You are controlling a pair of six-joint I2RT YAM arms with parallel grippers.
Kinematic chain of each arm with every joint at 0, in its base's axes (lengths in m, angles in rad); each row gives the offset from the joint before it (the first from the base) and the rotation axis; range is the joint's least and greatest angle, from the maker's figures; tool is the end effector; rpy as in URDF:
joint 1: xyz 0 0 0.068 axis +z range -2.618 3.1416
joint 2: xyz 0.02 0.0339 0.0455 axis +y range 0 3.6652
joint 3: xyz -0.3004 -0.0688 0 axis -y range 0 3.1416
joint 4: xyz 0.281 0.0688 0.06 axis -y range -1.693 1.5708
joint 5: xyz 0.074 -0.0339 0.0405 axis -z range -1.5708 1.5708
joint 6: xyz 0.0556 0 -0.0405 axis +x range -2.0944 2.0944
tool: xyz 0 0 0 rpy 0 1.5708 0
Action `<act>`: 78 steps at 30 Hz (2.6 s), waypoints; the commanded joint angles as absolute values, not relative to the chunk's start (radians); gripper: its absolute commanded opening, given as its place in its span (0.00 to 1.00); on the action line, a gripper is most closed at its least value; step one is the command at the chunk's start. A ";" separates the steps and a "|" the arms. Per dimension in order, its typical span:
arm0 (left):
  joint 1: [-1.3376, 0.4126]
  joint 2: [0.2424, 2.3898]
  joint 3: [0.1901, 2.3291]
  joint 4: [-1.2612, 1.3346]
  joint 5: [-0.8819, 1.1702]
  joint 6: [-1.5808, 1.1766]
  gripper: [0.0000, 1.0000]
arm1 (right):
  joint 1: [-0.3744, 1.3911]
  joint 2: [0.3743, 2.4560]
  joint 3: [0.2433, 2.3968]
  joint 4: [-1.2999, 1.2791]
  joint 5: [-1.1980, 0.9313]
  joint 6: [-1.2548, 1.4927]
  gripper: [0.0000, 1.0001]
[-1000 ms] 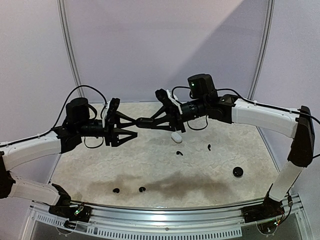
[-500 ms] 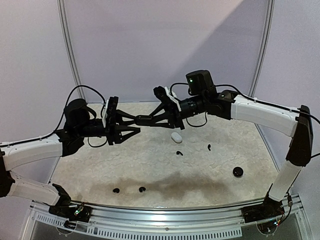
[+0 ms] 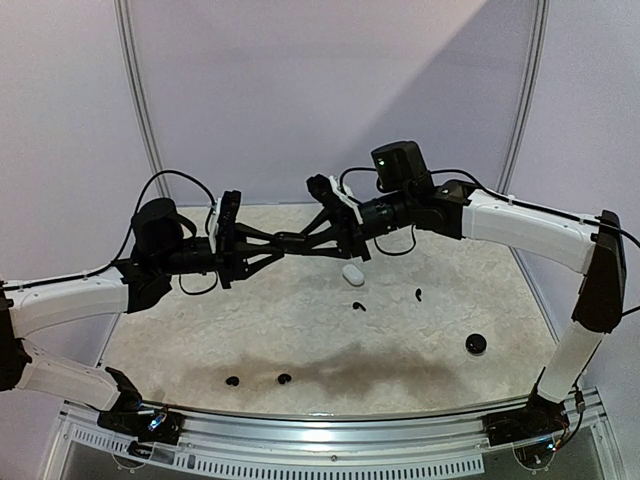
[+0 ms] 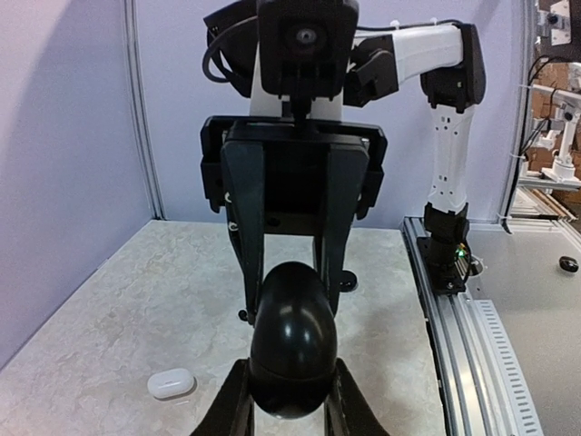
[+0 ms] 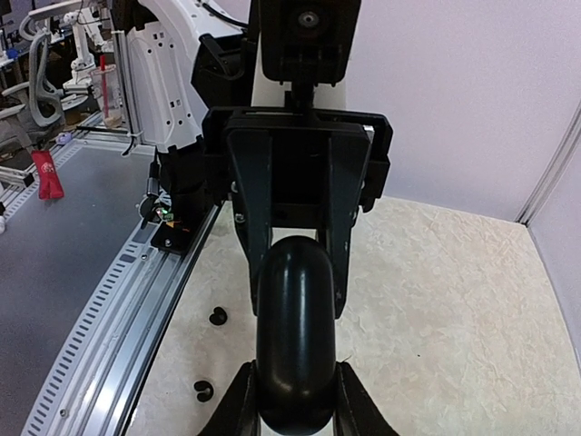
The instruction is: Insert the wireless bluetooth earbuds into the charging case
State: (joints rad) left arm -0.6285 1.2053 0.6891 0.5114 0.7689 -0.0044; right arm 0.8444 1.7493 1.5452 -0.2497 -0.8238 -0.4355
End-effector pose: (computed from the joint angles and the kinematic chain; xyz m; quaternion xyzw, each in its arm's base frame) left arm 0.2204 -0.2080 0.3070 0.4535 0.5441 -0.4561 0.5387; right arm 0.2758 0.3718 0.3619 -0.6342 0.4967 0.4310 0.4065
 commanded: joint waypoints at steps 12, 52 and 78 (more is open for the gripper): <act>-0.655 1.221 0.710 0.513 0.751 -0.002 0.00 | 0.859 1.773 1.577 -0.233 -0.775 -0.401 0.13; -0.701 1.204 0.707 0.408 0.691 0.230 0.00 | 0.859 1.781 1.612 -0.241 -0.686 -0.339 0.47; -0.707 1.174 0.685 0.360 0.569 0.204 0.00 | 0.865 1.714 1.555 -0.317 -0.751 -0.482 0.80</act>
